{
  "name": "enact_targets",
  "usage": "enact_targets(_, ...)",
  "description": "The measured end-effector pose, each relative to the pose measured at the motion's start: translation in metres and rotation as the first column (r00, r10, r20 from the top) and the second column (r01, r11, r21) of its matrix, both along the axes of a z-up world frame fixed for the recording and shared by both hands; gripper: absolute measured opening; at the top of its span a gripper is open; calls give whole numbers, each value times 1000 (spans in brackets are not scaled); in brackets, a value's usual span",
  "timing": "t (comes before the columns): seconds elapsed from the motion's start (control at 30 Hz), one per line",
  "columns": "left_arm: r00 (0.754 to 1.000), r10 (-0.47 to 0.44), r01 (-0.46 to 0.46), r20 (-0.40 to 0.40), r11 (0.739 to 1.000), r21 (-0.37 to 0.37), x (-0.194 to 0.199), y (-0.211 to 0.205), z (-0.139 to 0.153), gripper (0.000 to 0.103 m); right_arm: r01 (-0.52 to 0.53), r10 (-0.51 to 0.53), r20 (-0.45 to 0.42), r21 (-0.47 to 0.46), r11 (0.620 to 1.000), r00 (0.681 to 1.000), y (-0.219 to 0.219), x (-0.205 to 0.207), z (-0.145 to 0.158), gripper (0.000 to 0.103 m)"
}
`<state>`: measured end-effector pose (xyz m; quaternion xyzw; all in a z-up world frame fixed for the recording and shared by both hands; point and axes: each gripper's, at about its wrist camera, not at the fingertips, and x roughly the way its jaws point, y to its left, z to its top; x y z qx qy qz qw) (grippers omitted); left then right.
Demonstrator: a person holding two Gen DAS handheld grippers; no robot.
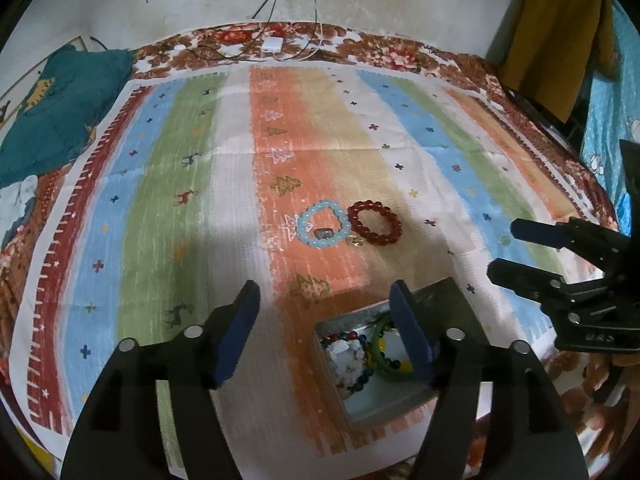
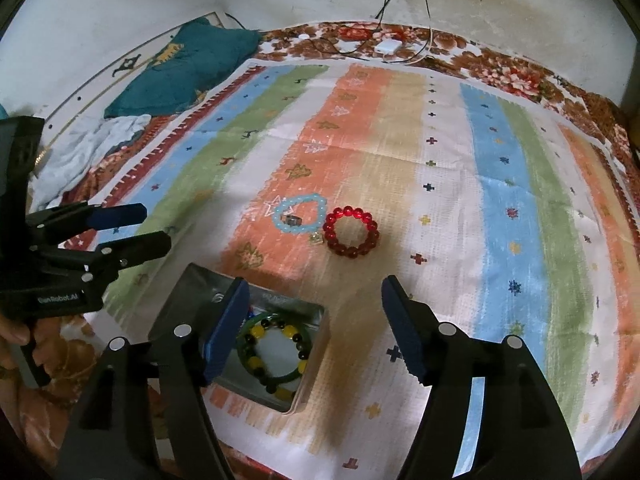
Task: Organize jewelry
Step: 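Raise both open grippers away from the tin, then move both open grippers down toward the light blue and red bracelets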
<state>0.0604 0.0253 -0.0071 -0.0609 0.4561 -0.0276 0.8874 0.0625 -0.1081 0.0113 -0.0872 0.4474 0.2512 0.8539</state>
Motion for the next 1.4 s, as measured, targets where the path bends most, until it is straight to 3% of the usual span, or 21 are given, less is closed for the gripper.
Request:
enact_targets(0.27,1000,16,-16,5,1000,14,13,4,-5,90,12,-12,1,-16,1000,1000,1,10,-4,78)
enact_targets(0.4,1000,26,-26,0,1000,11,17,7,-7,94,24,-25,-8,-32,999,1000,2,17,-9,85)
enact_targets(0.77,999,40,-40,-23,999,5,41,12,-22,96,61,-63,-37,-46,997,997,4,40,-22,88)
enact_targets(1.03,998,51,-53,-47,998,-43,61,21,-35,96,108,-111,-74,-36,993,991,-1,66,-32,88)
enact_targets(1.4,997,18,-22,-79,998,-51,85,20,-50,96,122,-127,-91,-61,991,988,4,87,-44,88)
